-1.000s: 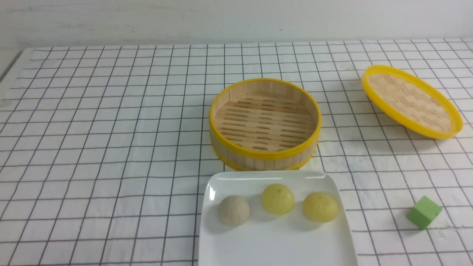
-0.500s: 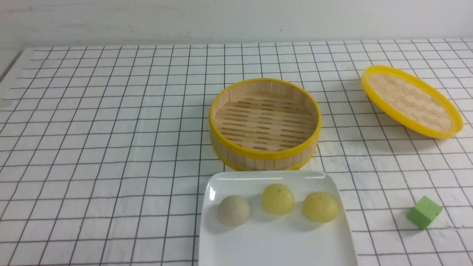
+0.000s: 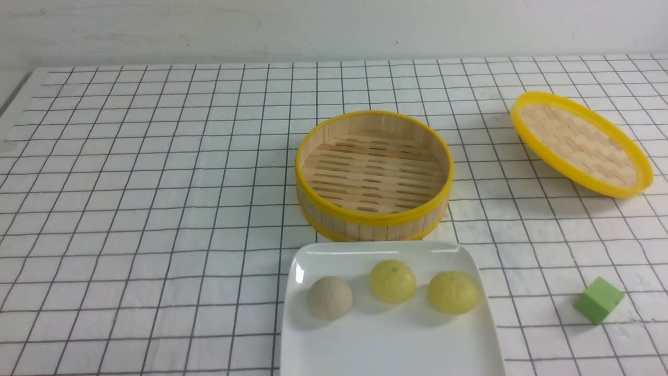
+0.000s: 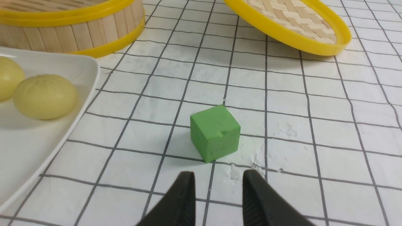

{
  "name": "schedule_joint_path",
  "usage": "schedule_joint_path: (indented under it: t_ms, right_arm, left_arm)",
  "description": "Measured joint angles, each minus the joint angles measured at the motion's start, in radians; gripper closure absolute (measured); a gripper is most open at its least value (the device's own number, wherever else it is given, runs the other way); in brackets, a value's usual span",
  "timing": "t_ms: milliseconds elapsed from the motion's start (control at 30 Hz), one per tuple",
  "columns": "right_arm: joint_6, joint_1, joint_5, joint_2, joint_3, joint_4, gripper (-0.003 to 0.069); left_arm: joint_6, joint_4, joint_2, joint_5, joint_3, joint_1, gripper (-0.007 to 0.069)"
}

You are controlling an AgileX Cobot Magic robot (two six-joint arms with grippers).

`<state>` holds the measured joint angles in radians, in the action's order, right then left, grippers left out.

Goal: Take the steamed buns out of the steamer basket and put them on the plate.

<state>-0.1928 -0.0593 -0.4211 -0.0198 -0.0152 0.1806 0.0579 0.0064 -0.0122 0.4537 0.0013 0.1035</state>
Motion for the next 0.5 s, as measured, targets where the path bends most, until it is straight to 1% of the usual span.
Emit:
schedule_joint_path:
  t_ms: [500]
  right_arm:
    - [0.000, 0.001, 0.001, 0.000, 0.000, -0.035, 0.0420]
  left_arm:
    - [0.000, 0.014, 0.000, 0.003, 0.000, 0.000, 0.0210]
